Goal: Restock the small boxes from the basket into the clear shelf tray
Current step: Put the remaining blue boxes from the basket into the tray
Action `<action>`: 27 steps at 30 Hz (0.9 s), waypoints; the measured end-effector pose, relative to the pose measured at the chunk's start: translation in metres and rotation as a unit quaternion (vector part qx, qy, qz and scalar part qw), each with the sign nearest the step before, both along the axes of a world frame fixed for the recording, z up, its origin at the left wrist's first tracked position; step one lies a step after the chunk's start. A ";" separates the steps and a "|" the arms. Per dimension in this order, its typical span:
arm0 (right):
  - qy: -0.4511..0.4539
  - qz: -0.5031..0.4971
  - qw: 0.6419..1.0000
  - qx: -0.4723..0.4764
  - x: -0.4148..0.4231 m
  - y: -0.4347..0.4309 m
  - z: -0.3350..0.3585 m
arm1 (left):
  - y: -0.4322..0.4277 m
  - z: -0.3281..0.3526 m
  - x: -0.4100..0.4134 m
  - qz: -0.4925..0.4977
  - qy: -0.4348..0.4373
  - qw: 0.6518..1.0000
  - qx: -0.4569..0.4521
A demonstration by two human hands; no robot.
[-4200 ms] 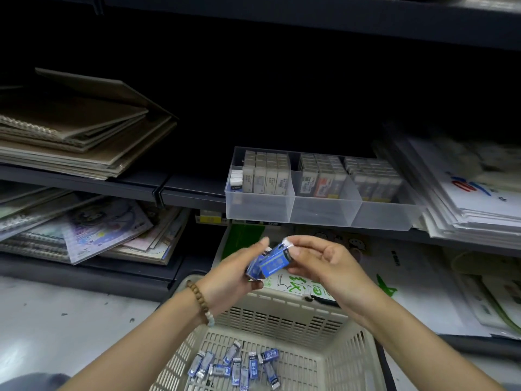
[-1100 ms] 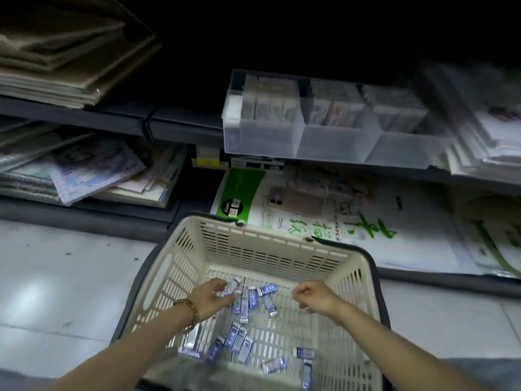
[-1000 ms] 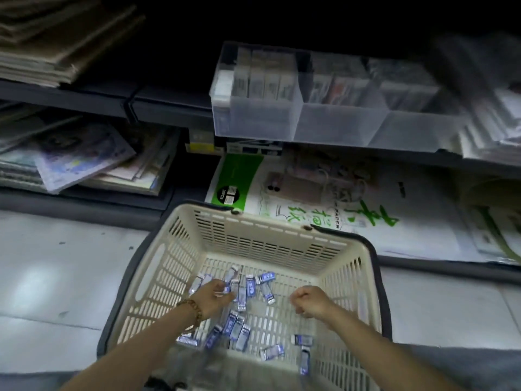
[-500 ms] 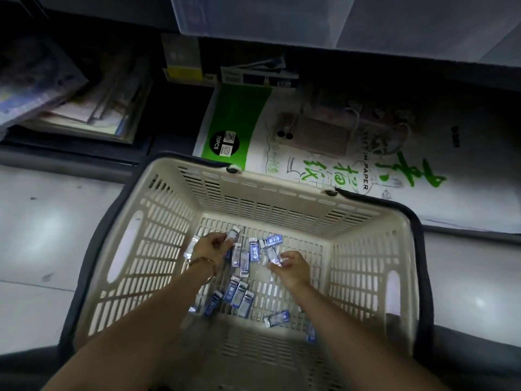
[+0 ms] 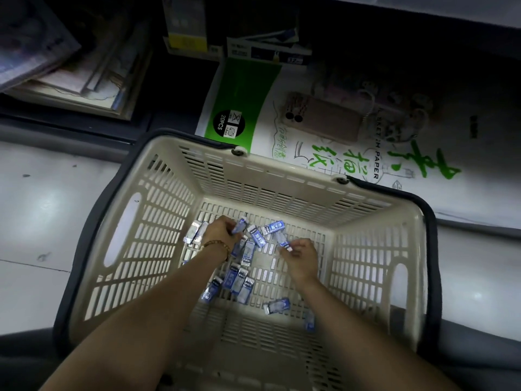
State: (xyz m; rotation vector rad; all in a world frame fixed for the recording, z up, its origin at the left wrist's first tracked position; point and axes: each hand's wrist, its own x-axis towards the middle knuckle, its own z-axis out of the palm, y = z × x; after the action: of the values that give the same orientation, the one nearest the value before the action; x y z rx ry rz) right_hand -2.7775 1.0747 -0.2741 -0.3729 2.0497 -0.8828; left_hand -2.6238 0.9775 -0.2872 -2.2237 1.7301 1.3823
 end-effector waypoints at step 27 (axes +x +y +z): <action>0.039 0.277 0.960 -0.004 -0.026 -0.035 0.001 | -0.009 0.037 0.035 0.102 0.232 0.948 0.193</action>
State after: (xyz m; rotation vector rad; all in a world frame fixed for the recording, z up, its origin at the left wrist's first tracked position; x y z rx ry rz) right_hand -2.8037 1.0396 -0.2733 -0.9438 1.8617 -0.5359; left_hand -2.5887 0.9687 -0.2498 -2.0100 1.1755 2.2113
